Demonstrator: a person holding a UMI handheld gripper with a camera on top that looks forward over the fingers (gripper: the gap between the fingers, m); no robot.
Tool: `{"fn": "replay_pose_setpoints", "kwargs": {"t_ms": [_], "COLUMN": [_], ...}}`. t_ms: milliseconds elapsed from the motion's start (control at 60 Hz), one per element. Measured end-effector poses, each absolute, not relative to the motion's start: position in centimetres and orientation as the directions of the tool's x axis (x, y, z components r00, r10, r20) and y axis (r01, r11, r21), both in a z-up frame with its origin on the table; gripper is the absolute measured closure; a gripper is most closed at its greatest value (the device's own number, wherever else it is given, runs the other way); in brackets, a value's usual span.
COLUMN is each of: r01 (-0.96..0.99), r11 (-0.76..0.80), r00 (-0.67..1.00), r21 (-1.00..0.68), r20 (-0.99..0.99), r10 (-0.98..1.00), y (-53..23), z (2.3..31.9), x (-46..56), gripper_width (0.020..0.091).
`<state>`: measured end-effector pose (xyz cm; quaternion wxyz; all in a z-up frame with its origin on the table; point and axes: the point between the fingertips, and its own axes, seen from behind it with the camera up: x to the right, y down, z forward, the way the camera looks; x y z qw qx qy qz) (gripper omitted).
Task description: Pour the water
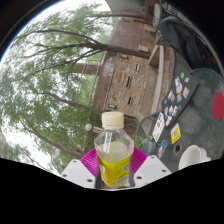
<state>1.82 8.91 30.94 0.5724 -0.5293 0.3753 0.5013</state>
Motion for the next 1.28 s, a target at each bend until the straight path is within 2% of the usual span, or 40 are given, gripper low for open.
{"fn": "replay_pose_setpoints", "kwargs": {"t_ms": [33,67,117,150,200,267,450,617,633,650,700,783,833,883,917,1083,1283], "r01": [-0.898,-0.768,-0.515,-0.361,-0.206,-0.111,-0.055,-0.040,-0.029,-0.028,-0.044,-0.047,-0.096,-0.138,-0.161,-0.242,-0.249], "r11": [0.045,0.132,0.183,0.184,0.160,0.108,-0.076,-0.204,-0.172,-0.148,-0.162,-0.186,-0.272,-0.305,-0.303,-0.320,-0.397], "r00": [0.438,0.640,0.852,0.923,0.959,0.966,0.975,0.981,0.981,0.979,0.975,0.974,0.968,0.966,0.960,0.929,0.904], "r21": [-0.437,-0.627,-0.837,-0.914,-0.965,-0.988,-0.996,-0.978,-0.985,-0.989,-0.986,-0.981,-0.957,-0.942,-0.939,-0.916,-0.883], "r20": [-0.884,-0.760,-0.524,-0.379,-0.232,-0.133,-0.037,0.001,0.006,0.003,-0.007,-0.004,-0.026,-0.060,-0.077,-0.124,-0.065], "r10": [0.165,0.114,0.002,-0.071,-0.165,-0.223,-0.217,-0.194,-0.195,-0.205,-0.222,-0.225,-0.248,-0.252,-0.270,-0.348,-0.423], "y": [7.6,7.3,5.9,5.6,4.8,4.2,5.3,4.3,4.0,4.5,3.7,3.8,2.4,1.4,0.2,-7.6,-20.0], "z": [32.7,33.0,32.5,30.9,27.8,22.6,5.8,-3.3,-3.2,-1.7,-2.4,-2.3,-4.6,-5.0,-4.6,0.3,6.3], "x": [5.6,9.2,14.0,17.1,21.5,25.5,30.5,31.9,32.3,31.8,32.5,32.4,33.0,32.2,32.2,28.5,21.9], "gripper_width": [0.0715,0.0698,0.0677,0.0677,0.0680,0.0680,0.0681,0.0673,0.0674,0.0676,0.0642,0.0517,0.0413,0.0308,0.0273,0.0273,0.0275]}}
